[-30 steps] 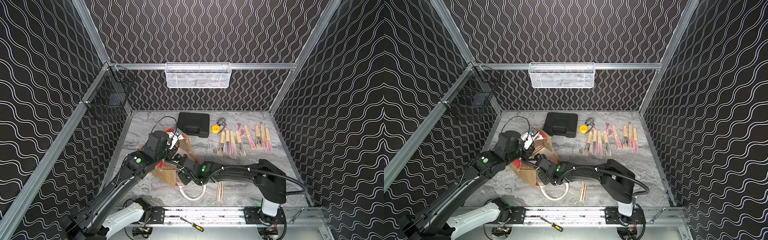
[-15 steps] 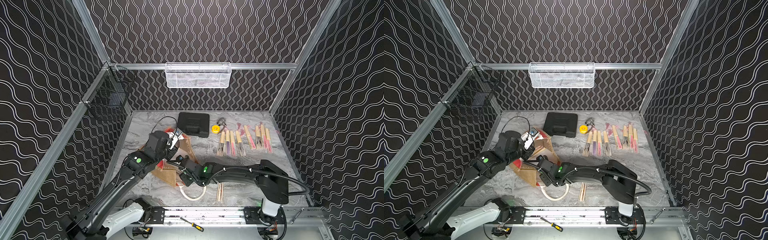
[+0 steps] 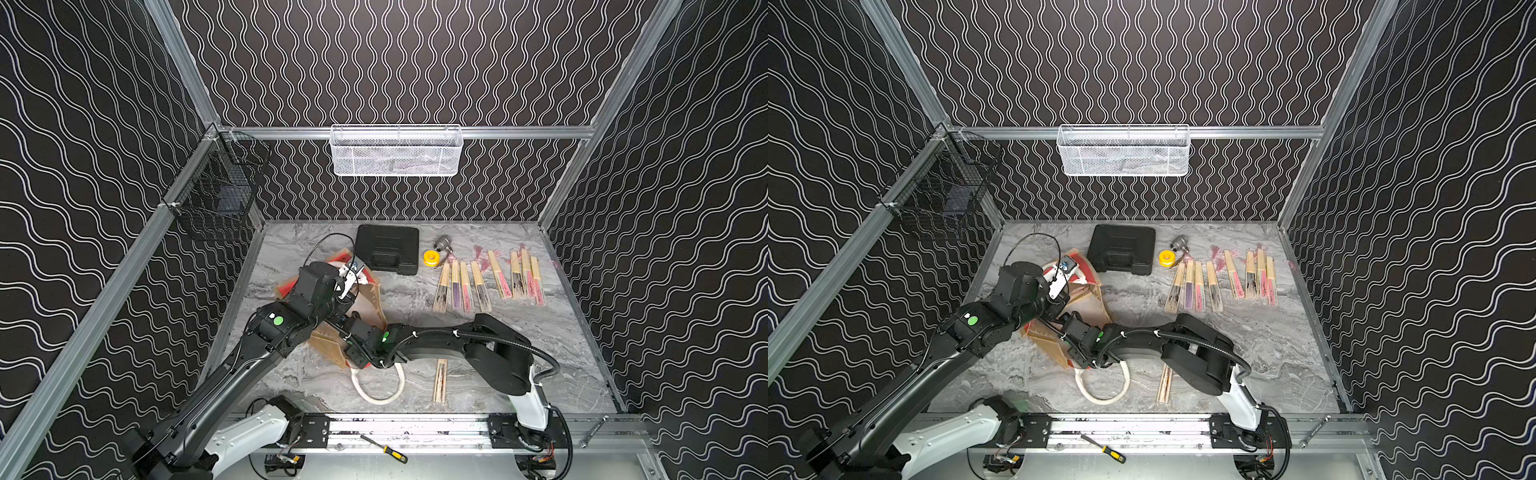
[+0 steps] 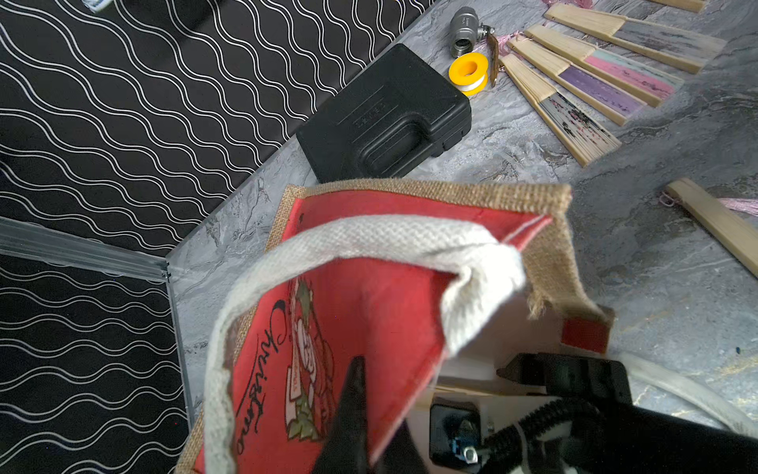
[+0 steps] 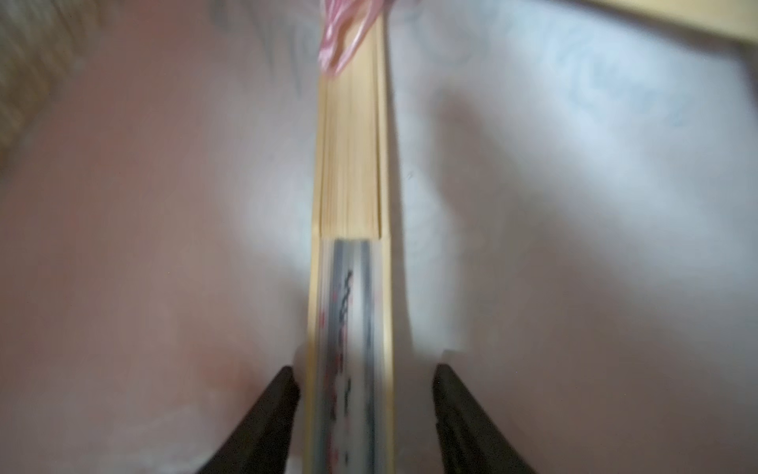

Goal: Take out the folding fans from the tote bags
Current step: Pick up the folding fan from the canvas bag.

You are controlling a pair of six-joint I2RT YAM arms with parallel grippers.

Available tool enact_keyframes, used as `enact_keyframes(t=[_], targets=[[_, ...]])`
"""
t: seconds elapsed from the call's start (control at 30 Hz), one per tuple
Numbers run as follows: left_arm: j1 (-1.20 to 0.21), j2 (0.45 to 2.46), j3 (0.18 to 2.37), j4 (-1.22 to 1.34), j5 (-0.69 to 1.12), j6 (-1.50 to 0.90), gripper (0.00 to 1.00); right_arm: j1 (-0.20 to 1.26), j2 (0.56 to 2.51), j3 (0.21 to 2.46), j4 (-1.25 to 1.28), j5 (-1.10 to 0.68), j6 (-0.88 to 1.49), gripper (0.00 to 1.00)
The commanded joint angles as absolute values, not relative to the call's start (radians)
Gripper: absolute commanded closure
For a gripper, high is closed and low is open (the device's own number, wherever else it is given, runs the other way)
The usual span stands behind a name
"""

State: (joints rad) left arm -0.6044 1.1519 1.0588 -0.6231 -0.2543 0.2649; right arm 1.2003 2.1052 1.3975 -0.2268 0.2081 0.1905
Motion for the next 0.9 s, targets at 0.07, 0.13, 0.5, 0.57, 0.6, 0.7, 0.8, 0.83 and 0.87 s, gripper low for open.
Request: enact_keyframes(t=[0.07, 0.13, 0.5, 0.57, 0.6, 0.7, 0.8, 0.83, 0.87], targets=[[-0.609, 1.156, 1.055, -0.597, -0.247, 0.269, 1.0, 1.2, 2.113, 1.406, -0.247, 0.172, 0.2, 0.57], [-0.609, 1.154, 1.054, -0.595, -0.247, 0.27, 1.0, 1.201, 2.103, 1.396, -0.242, 0.177, 0.213, 0.6], [-0.61, 1.155, 1.055, -0.598, -0.252, 0.27, 1.0, 1.2, 2.006, 1.334, -0.252, 0.224, 0.294, 0.68], [-0.609, 1.155, 1.055, -0.597, -0.252, 0.271, 1.0, 1.201, 1.988, 1.325, -0.25, 0.223, 0.3, 0.69], [-0.611, 1.155, 1.055, -0.597, -0.252, 0.27, 1.0, 1.201, 1.979, 1.323, -0.253, 0.226, 0.305, 0.7], [-0.611, 1.154, 1.054, -0.598, -0.252, 0.271, 1.0, 1.203, 1.952, 1.313, -0.257, 0.223, 0.319, 0.71], [-0.611, 1.154, 1.054, -0.597, -0.252, 0.27, 1.0, 1.203, 1.924, 1.296, -0.253, 0.213, 0.337, 0.72], [-0.612, 1.153, 1.055, -0.598, -0.252, 0.27, 1.0, 1.203, 1.917, 1.291, -0.253, 0.211, 0.342, 0.72], [-0.611, 1.153, 1.055, -0.597, -0.252, 0.271, 1.0, 1.204, 1.908, 1.286, -0.254, 0.207, 0.347, 0.72]])
